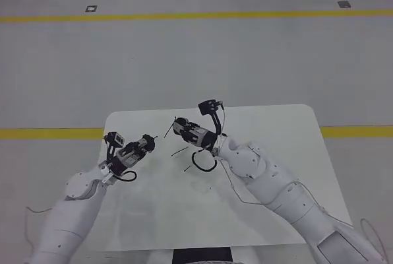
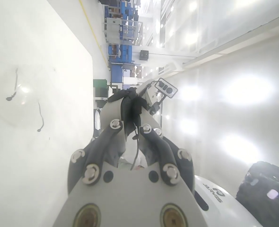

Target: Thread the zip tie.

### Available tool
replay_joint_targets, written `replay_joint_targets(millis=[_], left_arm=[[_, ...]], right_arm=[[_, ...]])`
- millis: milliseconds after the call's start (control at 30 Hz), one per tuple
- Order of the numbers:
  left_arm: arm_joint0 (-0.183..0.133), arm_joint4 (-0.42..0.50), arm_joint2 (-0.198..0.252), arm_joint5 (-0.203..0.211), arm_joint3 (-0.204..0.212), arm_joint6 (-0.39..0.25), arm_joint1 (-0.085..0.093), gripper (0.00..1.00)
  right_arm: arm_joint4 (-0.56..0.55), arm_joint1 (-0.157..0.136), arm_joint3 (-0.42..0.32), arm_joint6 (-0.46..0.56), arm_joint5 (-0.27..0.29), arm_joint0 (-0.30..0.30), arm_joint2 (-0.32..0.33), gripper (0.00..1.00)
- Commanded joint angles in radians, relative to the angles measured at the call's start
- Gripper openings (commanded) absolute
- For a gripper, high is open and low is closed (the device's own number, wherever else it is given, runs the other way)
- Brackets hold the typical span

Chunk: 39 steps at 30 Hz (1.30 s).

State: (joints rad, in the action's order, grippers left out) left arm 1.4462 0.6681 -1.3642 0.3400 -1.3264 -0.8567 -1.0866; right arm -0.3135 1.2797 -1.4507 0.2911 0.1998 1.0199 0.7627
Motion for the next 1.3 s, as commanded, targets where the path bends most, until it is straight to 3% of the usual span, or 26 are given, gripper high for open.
replay_joint_targets(millis=[0, 167, 500, 1267], left_arm=[[0.001, -0.021, -0.002, 0.0, -0.001, 0.011, -0.006, 0.0], [0.005, -0.055, -0.009, 0.0, 0.0, 0.031, -0.02, 0.0], [0.005, -0.055, -0.009, 0.0, 0.0, 0.031, -0.02, 0.0], [0.005, -0.055, -0.009, 0.0, 0.0, 0.031, -0.02, 0.0]], right_arm=[[-0.003, 0.003, -0.003, -0.008, -0.004, 0.003, -0.001, 0.0], [-0.009, 0.009, -0.007, -0.022, -0.005, 0.013, -0.001, 0.0], [-0.047, 0.014, -0.013, -0.026, -0.014, 0.02, -0.005, 0.0], [-0.149, 0.075, 0.088, -0.076, 0.014, -0.044, -0.048, 0.0]])
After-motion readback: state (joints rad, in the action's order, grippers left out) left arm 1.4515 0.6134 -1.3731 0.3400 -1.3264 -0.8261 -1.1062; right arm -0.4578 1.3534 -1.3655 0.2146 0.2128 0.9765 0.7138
